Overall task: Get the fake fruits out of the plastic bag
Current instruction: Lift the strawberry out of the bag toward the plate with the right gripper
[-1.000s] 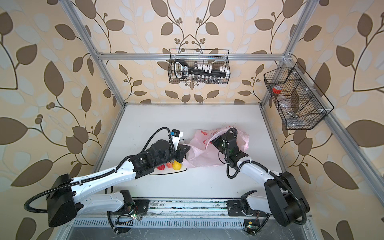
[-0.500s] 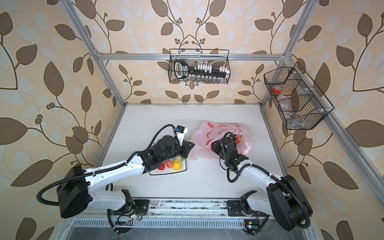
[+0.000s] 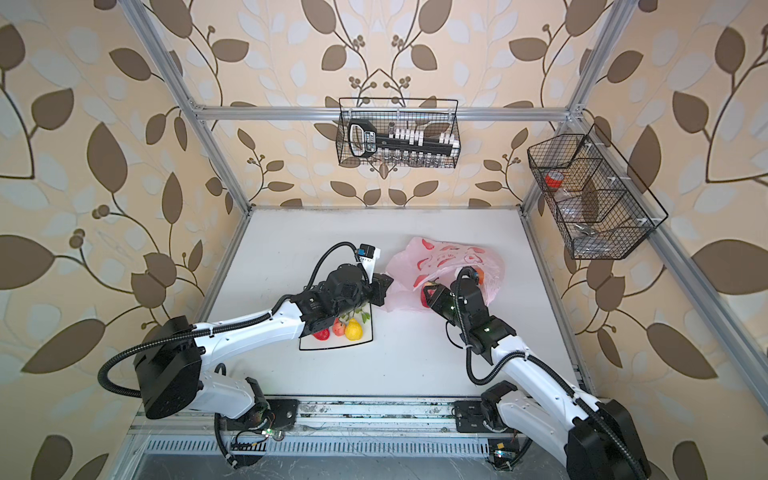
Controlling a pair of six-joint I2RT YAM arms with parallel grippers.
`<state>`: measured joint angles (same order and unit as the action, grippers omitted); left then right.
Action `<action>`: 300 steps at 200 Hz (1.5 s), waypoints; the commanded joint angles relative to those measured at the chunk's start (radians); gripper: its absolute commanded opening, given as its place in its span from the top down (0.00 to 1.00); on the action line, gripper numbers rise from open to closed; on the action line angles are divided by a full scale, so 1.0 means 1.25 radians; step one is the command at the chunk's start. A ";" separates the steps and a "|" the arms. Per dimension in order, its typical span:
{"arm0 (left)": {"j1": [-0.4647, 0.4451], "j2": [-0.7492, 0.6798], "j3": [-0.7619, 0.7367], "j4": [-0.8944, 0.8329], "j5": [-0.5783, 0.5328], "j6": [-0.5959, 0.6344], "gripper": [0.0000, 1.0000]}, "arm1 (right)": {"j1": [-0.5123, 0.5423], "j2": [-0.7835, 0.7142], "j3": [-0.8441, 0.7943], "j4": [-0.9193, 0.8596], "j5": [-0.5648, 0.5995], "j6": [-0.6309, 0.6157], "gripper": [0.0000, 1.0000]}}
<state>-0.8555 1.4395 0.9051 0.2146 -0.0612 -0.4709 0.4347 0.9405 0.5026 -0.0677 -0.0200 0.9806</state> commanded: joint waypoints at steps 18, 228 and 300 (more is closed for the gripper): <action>0.019 0.033 0.043 0.040 -0.004 0.014 1.00 | 0.003 -0.056 0.009 -0.109 -0.079 -0.063 0.59; 0.067 -0.309 -0.053 -0.171 0.200 0.071 0.01 | 0.049 -0.126 0.231 -0.206 -0.195 -0.309 0.59; 0.081 -0.570 -0.121 -0.418 -0.310 -0.070 0.01 | 0.266 0.080 0.413 -0.180 -0.004 -0.380 0.58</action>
<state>-0.7692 0.8223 0.7948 -0.1616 -0.1425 -0.4541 0.6640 0.9497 0.9424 -0.3107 -0.1429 0.5678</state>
